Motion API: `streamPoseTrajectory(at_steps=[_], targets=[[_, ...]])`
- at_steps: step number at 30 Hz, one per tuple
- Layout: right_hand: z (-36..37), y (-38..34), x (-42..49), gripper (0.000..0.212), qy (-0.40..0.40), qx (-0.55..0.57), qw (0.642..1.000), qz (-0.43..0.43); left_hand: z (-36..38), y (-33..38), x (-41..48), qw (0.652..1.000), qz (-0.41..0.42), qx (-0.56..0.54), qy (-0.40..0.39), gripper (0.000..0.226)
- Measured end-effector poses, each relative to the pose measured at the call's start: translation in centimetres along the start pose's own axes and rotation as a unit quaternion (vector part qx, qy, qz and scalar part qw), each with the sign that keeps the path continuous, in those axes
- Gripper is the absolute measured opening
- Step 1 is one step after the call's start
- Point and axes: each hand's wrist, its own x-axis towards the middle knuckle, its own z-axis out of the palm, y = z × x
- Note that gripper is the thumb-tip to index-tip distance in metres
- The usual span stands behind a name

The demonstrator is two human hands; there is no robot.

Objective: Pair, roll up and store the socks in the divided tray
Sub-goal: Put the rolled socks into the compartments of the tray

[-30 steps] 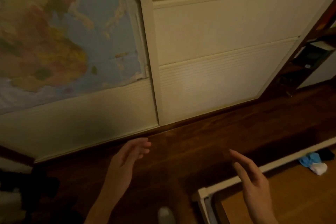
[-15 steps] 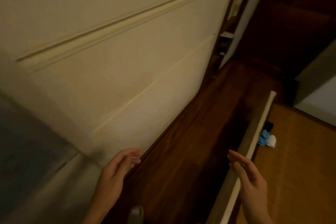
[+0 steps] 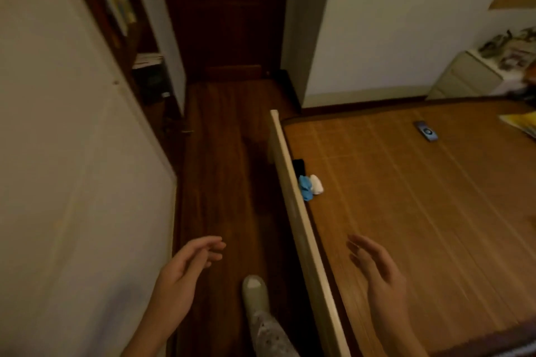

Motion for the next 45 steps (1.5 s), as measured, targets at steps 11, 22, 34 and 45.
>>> streamPoseTrajectory(at_steps=[11, 22, 34, 45], targets=[[4.6, 1.3, 21.9, 0.027, 0.082, -0.01, 0.994, 0.064, 8.3, 5.0, 30.2, 0.981, -0.032, 0.059, -0.18, 0.029], [8.9, 11.8, 41.2, 0.034, 0.18, -0.082, 0.951, 0.236, 19.9, -2.9, 57.3, 0.914, -0.084, 0.185, -0.351, 0.026], [11.5, 24.2, 52.3, 0.048, -0.04, -0.364, 0.881, 0.298, 34.5, -16.8, 67.1, 0.584, 0.181, 0.538, -0.58, 0.045], [15.2, 30.1, 54.3, 0.054, -0.109, -0.497, 0.823, 0.251, 40.0, -22.8, 70.0, 0.336, 0.261, 0.646, -0.633, 0.052]])
